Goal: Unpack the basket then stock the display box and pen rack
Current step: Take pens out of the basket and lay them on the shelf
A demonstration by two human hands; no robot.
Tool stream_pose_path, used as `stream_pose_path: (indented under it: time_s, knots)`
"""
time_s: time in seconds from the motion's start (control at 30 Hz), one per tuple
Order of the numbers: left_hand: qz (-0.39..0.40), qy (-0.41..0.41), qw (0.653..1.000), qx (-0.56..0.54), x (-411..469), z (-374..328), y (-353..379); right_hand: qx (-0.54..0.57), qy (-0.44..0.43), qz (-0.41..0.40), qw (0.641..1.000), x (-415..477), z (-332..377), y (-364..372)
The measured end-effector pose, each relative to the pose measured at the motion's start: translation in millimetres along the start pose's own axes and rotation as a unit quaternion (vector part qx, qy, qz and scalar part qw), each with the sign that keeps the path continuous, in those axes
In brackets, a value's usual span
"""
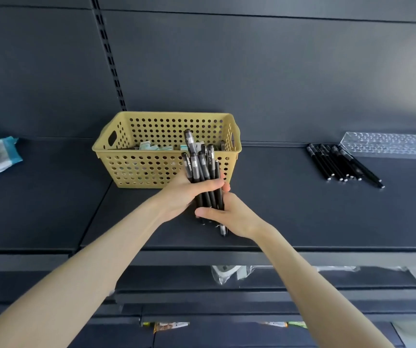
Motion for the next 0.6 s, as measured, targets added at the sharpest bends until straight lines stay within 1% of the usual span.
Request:
stream_pose_path:
  time_s: [0.1,0.27,0.43,0.6]
  knots:
    - [-0.02,-0.025,0.998,-0.058,2.5,5.0,5.6,0.009,-0.003,0.012,1.0,-12.3,6.6,-6.4]
    - [-0.01,-0.02,0.999,-0.049,11.8,1.1,47.9,0.06,0.013,0.025,0.998,-45.4,4.9,-34.6]
    - [0.021,-0.031,0.998,-0.048,36.2,10.2,108.3,0.083,0.027,-0.008,0.996,-83.1,-14.7,-82.3]
    - [0.041,-0.039,0.996,-0.069,70.7,32.7,187.9,0.088,0.052,-0.045,0.994,-128.5,-52.8,-149.5]
Point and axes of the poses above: each hand's wrist, its own x-axis towards the middle knuckle, its own y-axis out of the palm, z = x × y, the point moved 9 cm from there along x, towards the middle knuckle, and after that the axes turned 4 degrees about -x, right-handed, at the moved point
